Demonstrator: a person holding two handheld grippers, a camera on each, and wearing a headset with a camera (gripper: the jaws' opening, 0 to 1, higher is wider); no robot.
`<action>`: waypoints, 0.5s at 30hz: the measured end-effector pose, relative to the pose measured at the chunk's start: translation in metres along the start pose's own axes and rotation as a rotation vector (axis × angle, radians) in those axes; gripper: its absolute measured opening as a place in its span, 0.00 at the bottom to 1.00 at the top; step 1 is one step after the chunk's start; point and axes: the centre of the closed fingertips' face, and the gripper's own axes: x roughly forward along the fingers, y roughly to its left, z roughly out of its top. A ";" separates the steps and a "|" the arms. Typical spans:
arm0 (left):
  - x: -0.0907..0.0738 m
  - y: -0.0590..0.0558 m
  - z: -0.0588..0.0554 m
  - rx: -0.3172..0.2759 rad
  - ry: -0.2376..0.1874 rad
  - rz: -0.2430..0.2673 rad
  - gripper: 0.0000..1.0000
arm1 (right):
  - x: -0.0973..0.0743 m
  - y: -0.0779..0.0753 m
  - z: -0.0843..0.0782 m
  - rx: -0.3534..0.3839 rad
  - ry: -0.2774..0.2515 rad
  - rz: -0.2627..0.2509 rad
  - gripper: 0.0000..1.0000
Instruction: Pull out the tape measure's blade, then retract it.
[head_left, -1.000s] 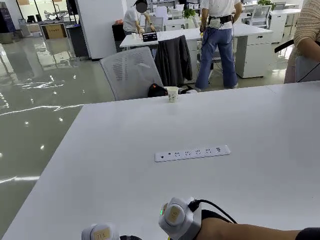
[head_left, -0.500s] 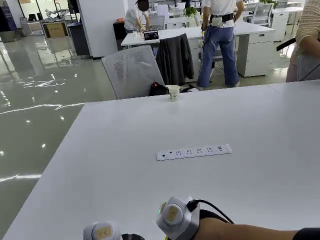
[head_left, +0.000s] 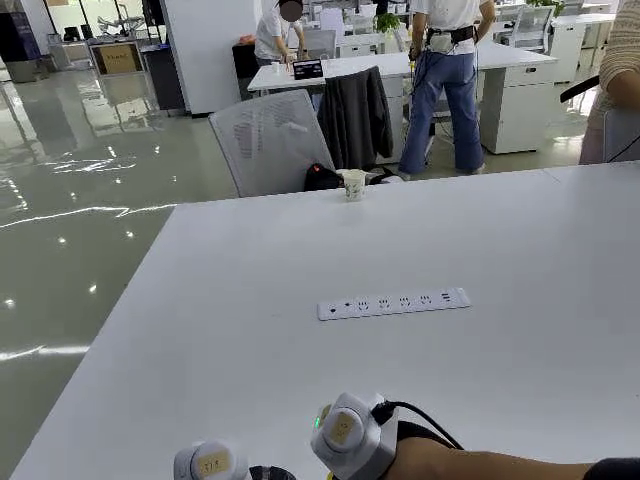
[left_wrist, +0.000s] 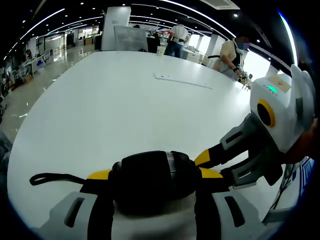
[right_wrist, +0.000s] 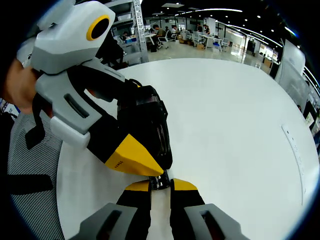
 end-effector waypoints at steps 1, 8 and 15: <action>0.000 0.000 0.000 0.001 -0.001 0.000 0.60 | 0.000 0.000 0.000 0.003 -0.001 0.000 0.11; 0.001 0.001 0.000 0.000 -0.002 0.002 0.61 | 0.001 0.000 0.002 -0.005 -0.003 -0.001 0.11; 0.000 0.000 0.000 0.002 -0.005 0.002 0.61 | 0.002 0.001 0.004 -0.008 -0.007 -0.005 0.11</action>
